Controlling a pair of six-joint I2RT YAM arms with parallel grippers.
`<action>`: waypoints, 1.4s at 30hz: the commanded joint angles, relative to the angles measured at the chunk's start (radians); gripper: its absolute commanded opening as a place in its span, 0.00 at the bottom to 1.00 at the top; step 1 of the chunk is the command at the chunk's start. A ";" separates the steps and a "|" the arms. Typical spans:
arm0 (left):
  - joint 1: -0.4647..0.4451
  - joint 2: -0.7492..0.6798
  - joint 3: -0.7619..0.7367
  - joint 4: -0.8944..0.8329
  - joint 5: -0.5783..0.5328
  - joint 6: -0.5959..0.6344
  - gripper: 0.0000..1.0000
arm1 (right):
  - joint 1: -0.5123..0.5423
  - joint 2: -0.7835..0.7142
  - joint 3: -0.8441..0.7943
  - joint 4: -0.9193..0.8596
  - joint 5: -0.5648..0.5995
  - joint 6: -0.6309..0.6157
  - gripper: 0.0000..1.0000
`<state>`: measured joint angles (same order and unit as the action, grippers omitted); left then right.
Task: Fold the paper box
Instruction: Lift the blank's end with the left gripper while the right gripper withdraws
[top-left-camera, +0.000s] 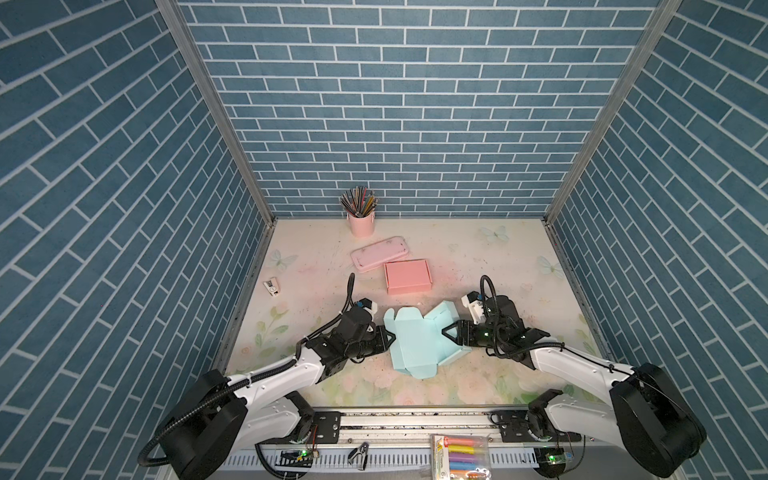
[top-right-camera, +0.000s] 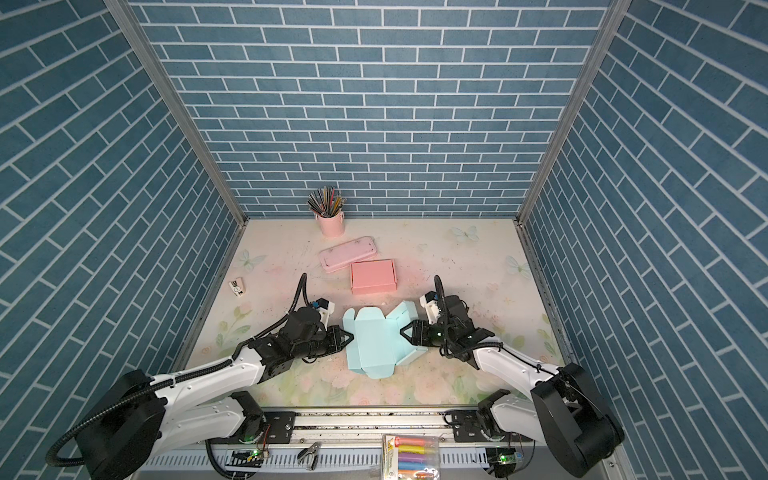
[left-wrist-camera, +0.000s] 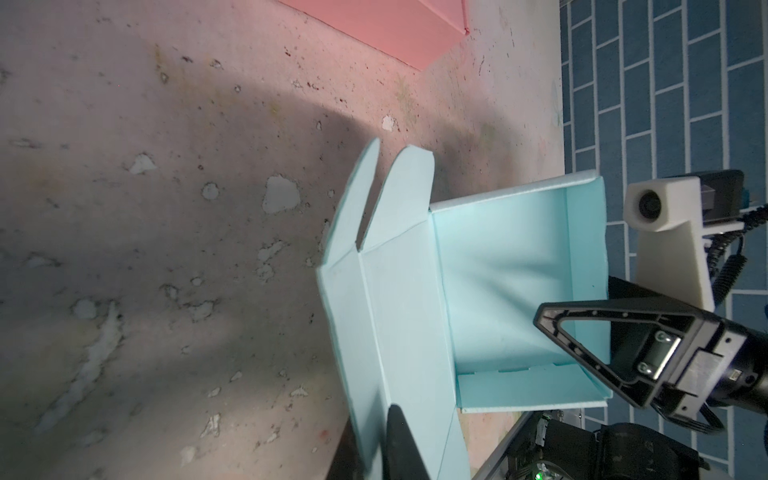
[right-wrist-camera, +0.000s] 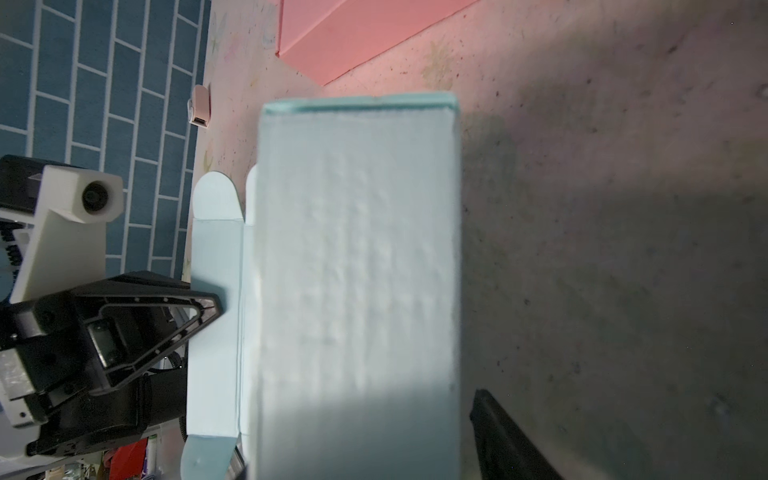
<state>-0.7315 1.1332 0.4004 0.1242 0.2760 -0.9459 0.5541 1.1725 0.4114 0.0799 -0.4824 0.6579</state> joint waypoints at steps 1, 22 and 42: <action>0.000 -0.021 0.039 -0.024 -0.041 0.007 0.10 | -0.003 -0.040 0.036 -0.093 0.048 -0.065 0.65; 0.071 0.046 0.412 -0.463 0.003 0.467 0.01 | -0.002 -0.340 0.033 -0.219 0.262 -0.182 0.76; 0.071 0.241 0.857 -0.887 0.061 0.903 0.02 | -0.002 -0.313 0.072 0.242 0.078 -0.588 0.75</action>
<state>-0.6651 1.3537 1.2087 -0.6689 0.3107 -0.1349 0.5541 0.8242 0.4999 0.1577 -0.3084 0.2008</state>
